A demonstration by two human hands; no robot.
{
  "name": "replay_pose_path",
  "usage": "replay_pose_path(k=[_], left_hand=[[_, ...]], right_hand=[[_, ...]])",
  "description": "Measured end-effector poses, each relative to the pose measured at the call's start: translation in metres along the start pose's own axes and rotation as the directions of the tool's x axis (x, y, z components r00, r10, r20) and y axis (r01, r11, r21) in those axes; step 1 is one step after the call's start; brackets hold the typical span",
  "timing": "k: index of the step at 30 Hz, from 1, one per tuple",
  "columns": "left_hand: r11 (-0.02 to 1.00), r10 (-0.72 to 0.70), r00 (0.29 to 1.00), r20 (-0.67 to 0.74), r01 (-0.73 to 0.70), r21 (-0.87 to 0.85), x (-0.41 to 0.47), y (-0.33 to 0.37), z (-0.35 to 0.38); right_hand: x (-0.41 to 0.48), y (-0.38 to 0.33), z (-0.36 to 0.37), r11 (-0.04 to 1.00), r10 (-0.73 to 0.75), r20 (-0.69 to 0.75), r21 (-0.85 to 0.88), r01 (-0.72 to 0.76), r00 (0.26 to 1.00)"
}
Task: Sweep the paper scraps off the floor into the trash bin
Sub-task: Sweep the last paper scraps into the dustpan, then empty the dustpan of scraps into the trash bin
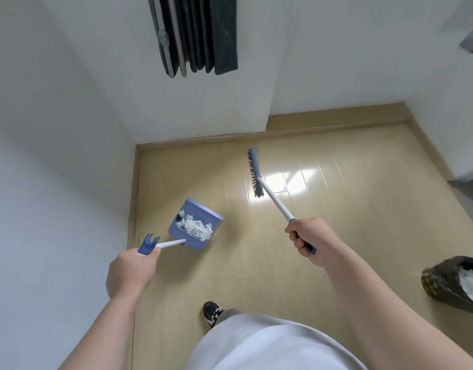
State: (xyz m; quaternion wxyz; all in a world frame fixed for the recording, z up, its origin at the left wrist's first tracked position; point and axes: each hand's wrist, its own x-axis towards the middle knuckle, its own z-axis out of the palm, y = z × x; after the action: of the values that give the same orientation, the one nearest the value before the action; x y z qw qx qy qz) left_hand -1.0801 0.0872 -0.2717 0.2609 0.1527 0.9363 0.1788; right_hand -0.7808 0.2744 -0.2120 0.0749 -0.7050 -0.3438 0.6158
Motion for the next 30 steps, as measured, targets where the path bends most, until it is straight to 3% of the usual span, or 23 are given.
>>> replay_pose_path(k=[9,16,30], left_hand=[[0.959,0.255,0.967,0.023,-0.256,0.12,-0.084,0.095,0.039],[0.903,0.415,0.909,0.036,-0.417,0.108,-0.173,0.17,0.084],[0.698,0.694,0.71,0.117,-0.704,0.132,-0.351,0.316,0.171]], right_hand=[[-0.03,0.064,-0.135,0.987,-0.027,-0.037,0.157,0.033,0.999],[-0.048,0.121,-0.238,0.963,-0.06,-0.081,0.259,0.079,0.995],[-0.098,0.208,-0.431,0.858,-0.045,-0.233,0.489,0.157,0.971]])
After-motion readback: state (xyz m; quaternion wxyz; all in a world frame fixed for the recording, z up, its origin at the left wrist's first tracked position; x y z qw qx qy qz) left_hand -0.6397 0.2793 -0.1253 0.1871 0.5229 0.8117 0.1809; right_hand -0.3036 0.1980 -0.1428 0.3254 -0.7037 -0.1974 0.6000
